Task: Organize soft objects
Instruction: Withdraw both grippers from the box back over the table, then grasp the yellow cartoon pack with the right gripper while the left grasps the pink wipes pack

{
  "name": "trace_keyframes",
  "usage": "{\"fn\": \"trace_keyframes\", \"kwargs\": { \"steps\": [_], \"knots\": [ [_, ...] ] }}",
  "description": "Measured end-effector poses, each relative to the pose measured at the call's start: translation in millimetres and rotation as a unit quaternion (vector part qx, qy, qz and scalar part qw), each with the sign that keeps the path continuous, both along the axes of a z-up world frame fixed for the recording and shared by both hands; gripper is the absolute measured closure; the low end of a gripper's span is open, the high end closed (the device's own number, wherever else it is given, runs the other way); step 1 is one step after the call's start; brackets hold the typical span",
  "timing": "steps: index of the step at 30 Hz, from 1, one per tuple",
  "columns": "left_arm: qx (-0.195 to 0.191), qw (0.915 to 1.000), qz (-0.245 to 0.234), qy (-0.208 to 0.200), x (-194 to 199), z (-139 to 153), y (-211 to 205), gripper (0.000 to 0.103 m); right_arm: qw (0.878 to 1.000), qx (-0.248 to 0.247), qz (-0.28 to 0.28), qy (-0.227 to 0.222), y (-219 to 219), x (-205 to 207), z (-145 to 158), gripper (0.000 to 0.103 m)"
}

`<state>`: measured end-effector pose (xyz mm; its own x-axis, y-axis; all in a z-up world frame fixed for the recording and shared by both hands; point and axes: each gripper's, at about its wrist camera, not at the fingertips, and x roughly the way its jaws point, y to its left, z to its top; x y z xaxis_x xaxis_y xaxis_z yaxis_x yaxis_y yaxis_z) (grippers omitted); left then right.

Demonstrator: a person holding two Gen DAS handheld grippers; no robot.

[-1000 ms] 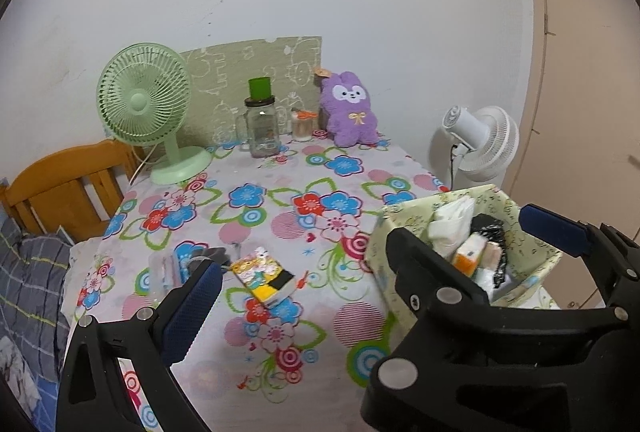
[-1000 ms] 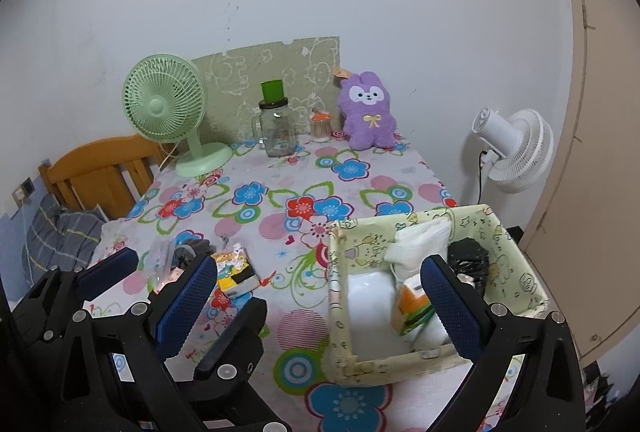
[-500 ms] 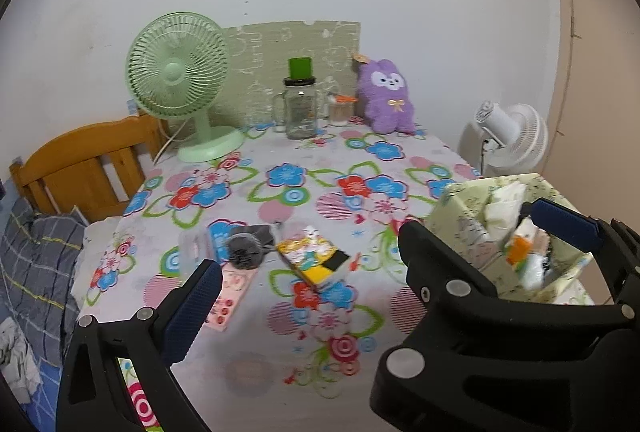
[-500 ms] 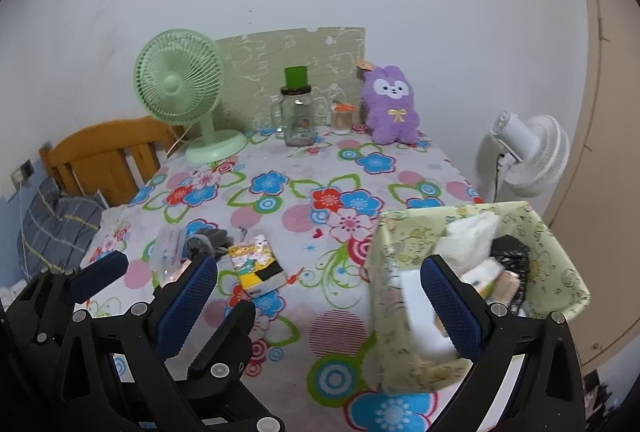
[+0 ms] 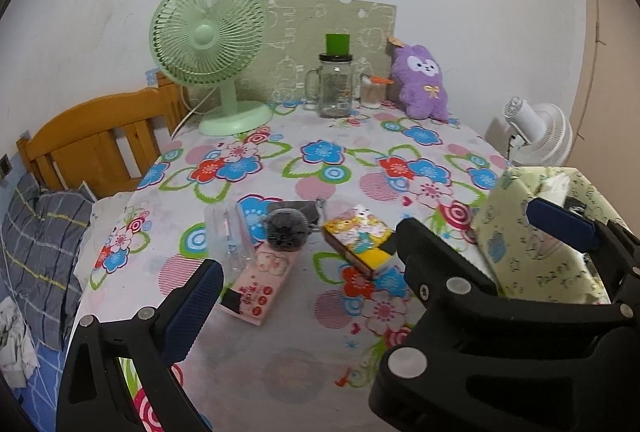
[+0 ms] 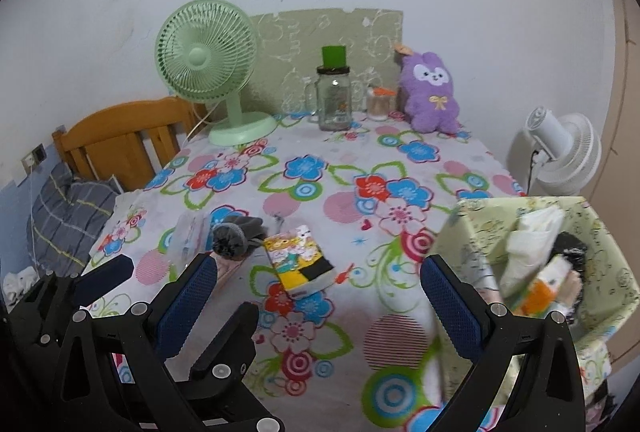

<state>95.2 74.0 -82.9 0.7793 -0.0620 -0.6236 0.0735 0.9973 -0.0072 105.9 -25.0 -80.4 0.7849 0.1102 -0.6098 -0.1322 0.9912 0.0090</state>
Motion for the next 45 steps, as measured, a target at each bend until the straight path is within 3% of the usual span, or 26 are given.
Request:
{"fn": "trace_keyframes", "kwargs": {
  "steps": [12,25,33,38,45],
  "knots": [
    [0.013,0.9984,0.041,0.036,26.8,-33.6,24.2,0.003,0.998,-0.043,0.048,0.019,26.0,31.0,-30.2,0.001],
    [0.018,0.996,0.047,0.075,56.8,-61.1,34.4,0.005,0.997,-0.033,0.044,0.061,28.8,62.4,-61.1,0.003],
    [0.0,0.9906,0.044,0.129,73.3,-77.6,37.0,0.01,0.995,-0.032,0.04,0.081,25.4,80.1,-75.1,0.003],
    [0.003,0.9909,0.046,0.126,71.7,-76.7,35.8,0.016,0.995,-0.033,0.042,0.088,25.6,87.6,-80.8,0.004],
    [0.002,0.9917,0.042,0.122,70.8,-75.2,31.8,0.024,0.992,-0.019,0.038,0.118,21.2,96.4,-90.8,0.016]
  ]
}}
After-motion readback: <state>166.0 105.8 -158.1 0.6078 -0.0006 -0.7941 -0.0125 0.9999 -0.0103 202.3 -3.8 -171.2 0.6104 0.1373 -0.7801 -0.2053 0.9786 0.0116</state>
